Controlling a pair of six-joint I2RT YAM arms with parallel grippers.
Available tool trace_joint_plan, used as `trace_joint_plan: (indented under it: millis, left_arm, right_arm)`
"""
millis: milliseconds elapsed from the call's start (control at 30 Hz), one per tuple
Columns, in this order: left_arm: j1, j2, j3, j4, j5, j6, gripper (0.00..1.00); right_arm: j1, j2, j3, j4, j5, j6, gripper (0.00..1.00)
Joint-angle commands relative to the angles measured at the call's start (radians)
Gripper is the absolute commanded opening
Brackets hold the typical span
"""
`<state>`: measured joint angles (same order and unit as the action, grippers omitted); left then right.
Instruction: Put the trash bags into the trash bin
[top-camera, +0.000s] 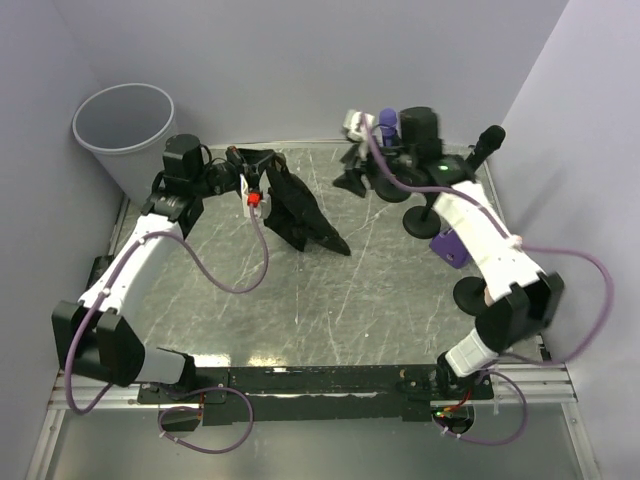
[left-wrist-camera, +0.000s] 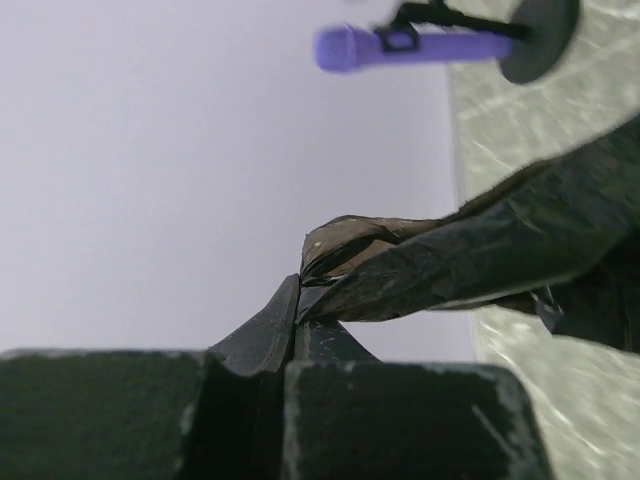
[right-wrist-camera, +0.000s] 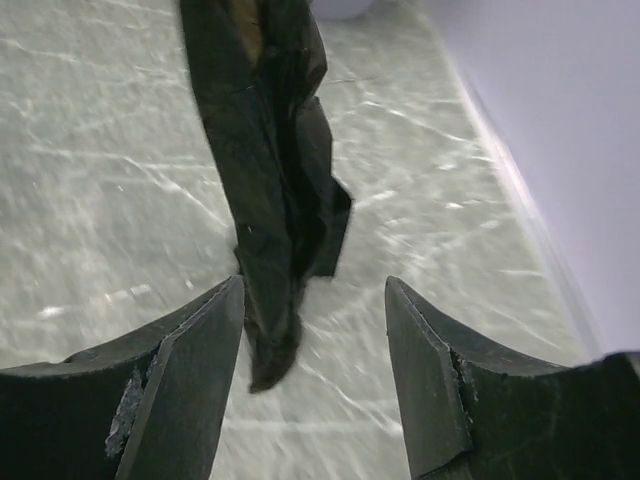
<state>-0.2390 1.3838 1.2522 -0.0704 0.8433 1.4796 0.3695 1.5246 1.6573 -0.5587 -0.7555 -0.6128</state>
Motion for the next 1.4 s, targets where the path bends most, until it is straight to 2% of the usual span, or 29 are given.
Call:
trace_joint_plan:
  millis: [0, 233, 433, 533, 800, 967, 1100, 1267, 1300, 1367]
  left_arm:
    - [-0.023, -0.074, -0.020, 0.098, 0.082, 0.047, 0.01]
    - [-0.048, -0.117, -0.008, -0.015, 0.086, 0.111, 0.01]
    - [-0.059, -0.123, 0.000, -0.111, 0.060, 0.163, 0.01]
    - [-0.062, -0.126, -0.005, -0.118, 0.060, 0.165, 0.01]
    - [-0.082, -0.129, 0.009, -0.115, 0.056, 0.148, 0.01]
    - [-0.088, -0.152, 0.009, -0.094, 0.069, 0.131, 0.01]
    - [-0.088, -0.169, 0.004, -0.046, 0.070, 0.090, 0.01]
    - [-0.088, -0.175, 0.024, -0.032, 0.042, 0.077, 0.01]
    - [-0.088, -0.177, 0.024, -0.029, 0.036, 0.070, 0.01]
    - [-0.088, -0.184, 0.024, -0.017, 0.025, 0.051, 0.01]
  right_arm:
    - [0.083, 0.081, 0.085, 0.152, 0.057, 0.145, 0.67]
    - [0.147, 0.209, 0.225, 0.206, 0.081, 0.225, 0.69]
    - [0.151, 0.204, 0.237, 0.235, -0.083, 0.291, 0.70]
    - [0.151, 0.184, 0.213, 0.252, -0.117, 0.320, 0.70]
    - [0.174, 0.210, 0.199, 0.246, -0.088, 0.328, 0.70]
    - [0.193, 0.255, 0.229, 0.252, 0.053, 0.334, 0.68]
    - [0.192, 0.287, 0.239, 0.253, 0.084, 0.331, 0.67]
    - [0.192, 0.305, 0.207, 0.244, 0.140, 0.298, 0.58]
    - [0.190, 0.302, 0.196, 0.238, 0.172, 0.277, 0.54]
    - [0.177, 0.299, 0.176, 0.238, 0.194, 0.259, 0.40]
